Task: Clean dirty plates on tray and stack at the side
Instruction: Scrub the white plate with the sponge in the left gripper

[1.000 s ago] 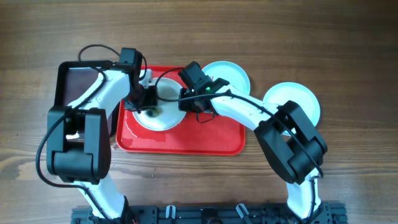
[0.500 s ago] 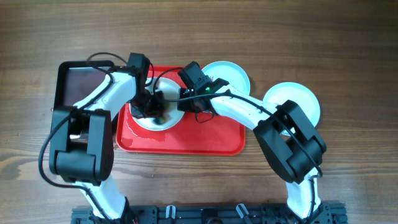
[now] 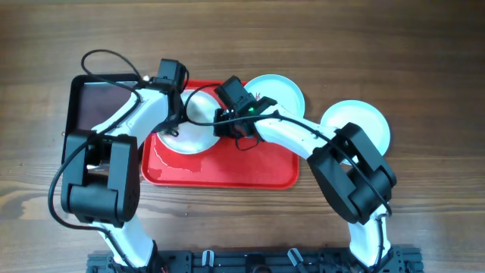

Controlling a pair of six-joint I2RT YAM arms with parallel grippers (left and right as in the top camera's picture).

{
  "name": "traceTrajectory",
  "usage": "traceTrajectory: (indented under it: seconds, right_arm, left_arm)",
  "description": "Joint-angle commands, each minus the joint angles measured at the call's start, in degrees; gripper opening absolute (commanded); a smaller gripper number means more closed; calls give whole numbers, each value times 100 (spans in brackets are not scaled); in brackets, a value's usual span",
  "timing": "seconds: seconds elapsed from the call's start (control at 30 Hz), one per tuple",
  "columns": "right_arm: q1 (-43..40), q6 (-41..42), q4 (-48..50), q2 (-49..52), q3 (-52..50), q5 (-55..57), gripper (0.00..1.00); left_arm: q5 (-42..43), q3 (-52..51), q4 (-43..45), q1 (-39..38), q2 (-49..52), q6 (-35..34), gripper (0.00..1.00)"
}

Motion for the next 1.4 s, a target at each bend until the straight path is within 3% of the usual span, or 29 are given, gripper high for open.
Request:
traceTrajectory:
  seconds: [0.0,0.13,0.33,0.4,0.53,0.63,0.77,0.9,1.03,1.13,1.37]
  right_arm:
    - [-28,-166,-122,140,11,20,4]
    - [-28,-164,-164,140,13,20,4]
    - [-28,-166,-208,140,13,17,4]
    - [-28,-166,-205,140,13,17,4]
    - [-28,-164,-205,140,13,17,5]
    - [-28,-166,-199,140,11,17,4]
    - [-28,-166,-195,140,11,20,4]
    - [-28,-166,-192,140,13,20,4]
    - [-28,-168,-181,140,13,20,4]
    - [-28,-166,-177,140,13,20,4]
    - [-28,-170,-177,140,13,20,4]
  left_arm:
    - [2594,-144,754,-101,343,1672,4]
    - [4006,-144,1097,-170,343,2175,4]
    - [4079,-146,925,-168,345,2153,4]
    - [3585,-146,949,-164,345,1904,4]
    - [1032,-144,990,-164,345,133,4]
    - [-297,-146,1034,-164,345,-634,4]
    - [-1250,-144,999,-164,345,-1274,4]
    - [-1357,-144,699,-166,343,-1915,4]
    - [-525,-144,249,-164,343,-1832,4]
    - [562,-144,4,-164,341,-1113,4]
    - [4212,-144,-433,-164,337,1202,4]
